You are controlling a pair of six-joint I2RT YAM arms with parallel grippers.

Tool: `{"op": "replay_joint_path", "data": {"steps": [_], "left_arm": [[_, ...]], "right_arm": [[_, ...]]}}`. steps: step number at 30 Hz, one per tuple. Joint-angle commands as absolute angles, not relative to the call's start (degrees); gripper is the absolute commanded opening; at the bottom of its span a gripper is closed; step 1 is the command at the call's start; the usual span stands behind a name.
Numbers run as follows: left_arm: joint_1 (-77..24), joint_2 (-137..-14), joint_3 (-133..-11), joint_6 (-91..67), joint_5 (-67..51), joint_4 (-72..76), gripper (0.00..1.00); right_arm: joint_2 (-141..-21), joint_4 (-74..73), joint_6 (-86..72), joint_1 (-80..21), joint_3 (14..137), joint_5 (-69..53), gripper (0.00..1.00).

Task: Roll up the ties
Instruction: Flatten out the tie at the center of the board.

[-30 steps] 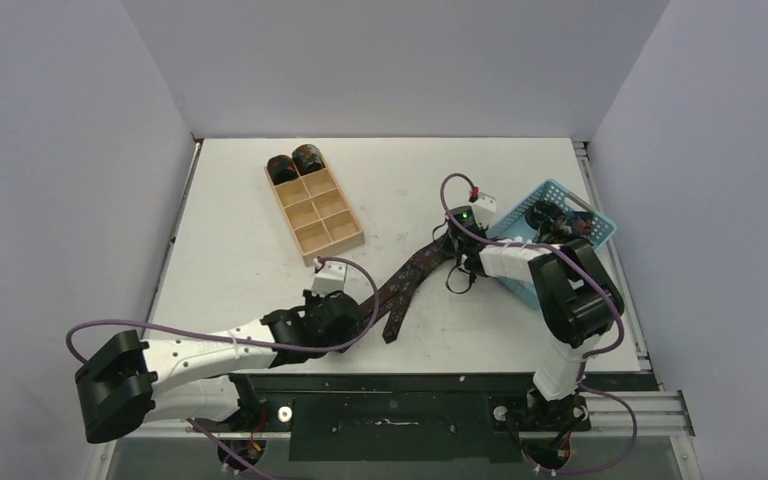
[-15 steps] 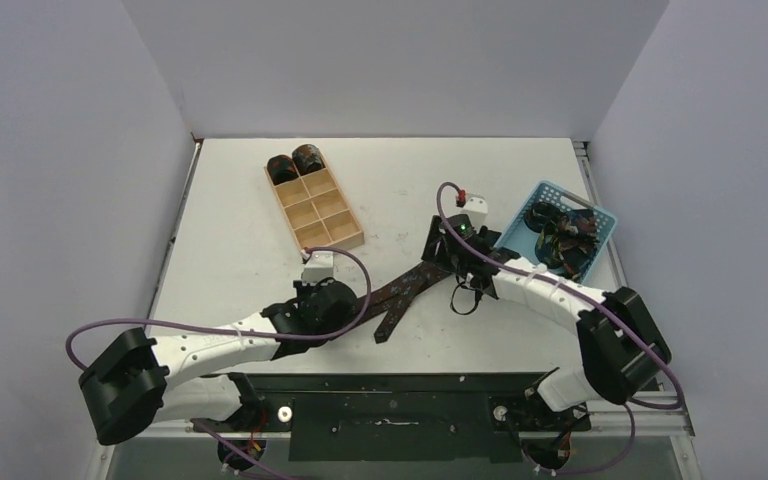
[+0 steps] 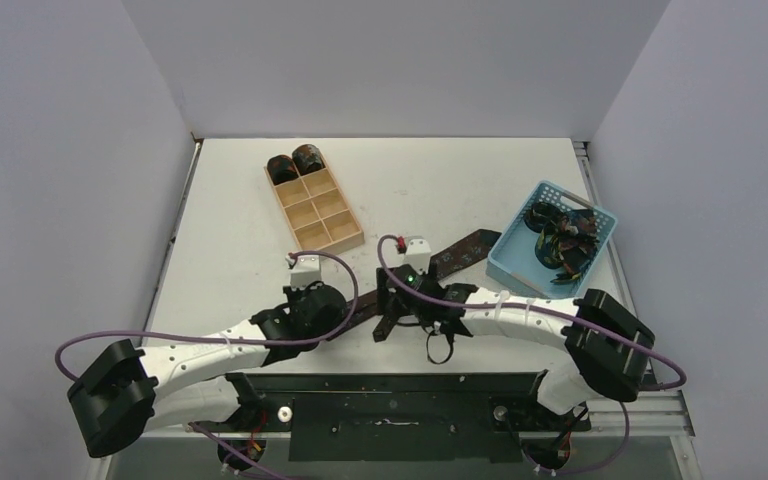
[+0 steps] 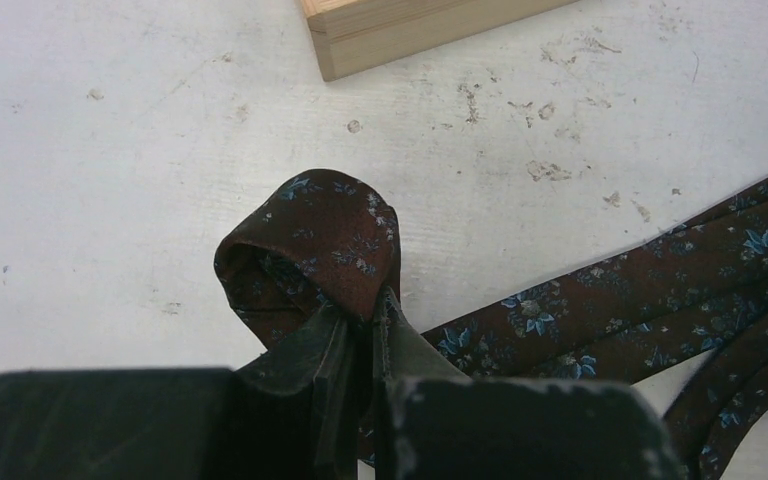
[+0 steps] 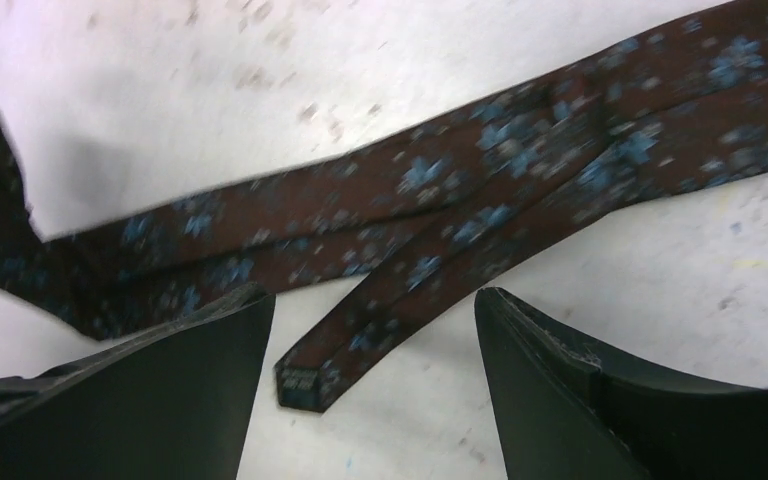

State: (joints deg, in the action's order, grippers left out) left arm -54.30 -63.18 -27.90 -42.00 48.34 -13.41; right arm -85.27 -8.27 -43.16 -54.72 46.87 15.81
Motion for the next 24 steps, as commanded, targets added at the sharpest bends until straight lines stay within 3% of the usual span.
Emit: {"op": "replay_joint_path", "data": {"steps": [1, 6, 20, 24], "left_arm": [[-54.0, -61.3, -27.4, -43.6, 47.7, -11.8, 0.0], [-53.9, -59.5, -25.4, -43.7, 46.2, -11.1, 0.0], [-54.0, -55.6, -23.1, -45.7, 45.4, -11.8, 0.0], [-54.0, -54.5, -22.6, -45.9, 45.5, -11.8, 0.0]], "right_arm": [[-83.9, -10.9, -43.7, -64.2, 48.6, 27.4, 0.73], [-86.3, -11.2, -40.7, -70.8, 47.9, 29.8, 0.55], [-95.7, -9.4, -37.9, -71.5, 49.0, 26.8, 0.41], [-95.0, -10.4, -38.3, -71.5, 48.0, 26.6, 0.25]]}}
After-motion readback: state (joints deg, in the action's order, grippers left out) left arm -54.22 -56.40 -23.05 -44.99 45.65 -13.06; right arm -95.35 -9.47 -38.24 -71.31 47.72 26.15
